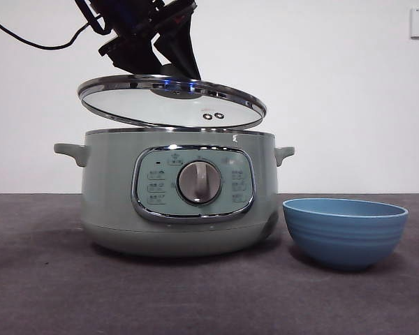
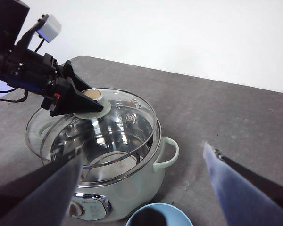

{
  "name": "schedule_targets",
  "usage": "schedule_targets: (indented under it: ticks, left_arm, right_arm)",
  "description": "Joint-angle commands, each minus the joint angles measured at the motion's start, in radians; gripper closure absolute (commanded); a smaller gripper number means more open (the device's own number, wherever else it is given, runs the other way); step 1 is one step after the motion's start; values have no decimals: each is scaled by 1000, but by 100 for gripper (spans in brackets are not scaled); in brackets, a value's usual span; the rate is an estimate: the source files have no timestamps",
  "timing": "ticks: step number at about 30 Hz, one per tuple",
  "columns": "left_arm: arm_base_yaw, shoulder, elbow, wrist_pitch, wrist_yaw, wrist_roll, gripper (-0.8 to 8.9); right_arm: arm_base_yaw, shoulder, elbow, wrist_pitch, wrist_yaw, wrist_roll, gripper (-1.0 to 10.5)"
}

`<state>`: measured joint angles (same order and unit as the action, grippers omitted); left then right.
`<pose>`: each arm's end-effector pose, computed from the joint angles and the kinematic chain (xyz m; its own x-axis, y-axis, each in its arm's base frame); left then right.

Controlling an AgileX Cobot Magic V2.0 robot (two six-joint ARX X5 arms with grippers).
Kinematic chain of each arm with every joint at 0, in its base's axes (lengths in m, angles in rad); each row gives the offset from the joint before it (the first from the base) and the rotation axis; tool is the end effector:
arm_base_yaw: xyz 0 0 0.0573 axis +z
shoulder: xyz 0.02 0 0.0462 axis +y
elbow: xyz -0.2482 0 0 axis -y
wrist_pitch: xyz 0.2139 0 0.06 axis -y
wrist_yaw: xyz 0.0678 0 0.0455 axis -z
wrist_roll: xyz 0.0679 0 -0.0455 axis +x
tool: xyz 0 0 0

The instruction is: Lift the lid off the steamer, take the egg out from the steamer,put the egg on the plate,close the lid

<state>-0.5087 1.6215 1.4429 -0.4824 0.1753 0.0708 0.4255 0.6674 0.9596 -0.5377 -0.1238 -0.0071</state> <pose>0.3087 -0.1857 0.2898 0.5939 -0.5309 -0.6045 0.6362 0.7698 -0.0510 0.1275 0.0670 0.3433 0.8258 0.5098 -0.2412 -0.5203 0.8537 0.0231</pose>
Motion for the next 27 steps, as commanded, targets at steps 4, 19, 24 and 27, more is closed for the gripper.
schedule_targets:
  ticks: [4,19,24,27]
  left_arm:
    - [-3,2,13,45,9,4,822]
    - [-3,38,13,47,10,-20,822]
    - [-10,54,13,46,10,-26,822]
    - [-21,66,13,35,9,-27,822]
  right_arm:
    - [1,-1,6,5,0,10,505]
    - [1,-1,6,5,-1,18,505]
    - [1,-1,6,5,-1,18,505]
    - [1,-1,6,5,-1,17,505]
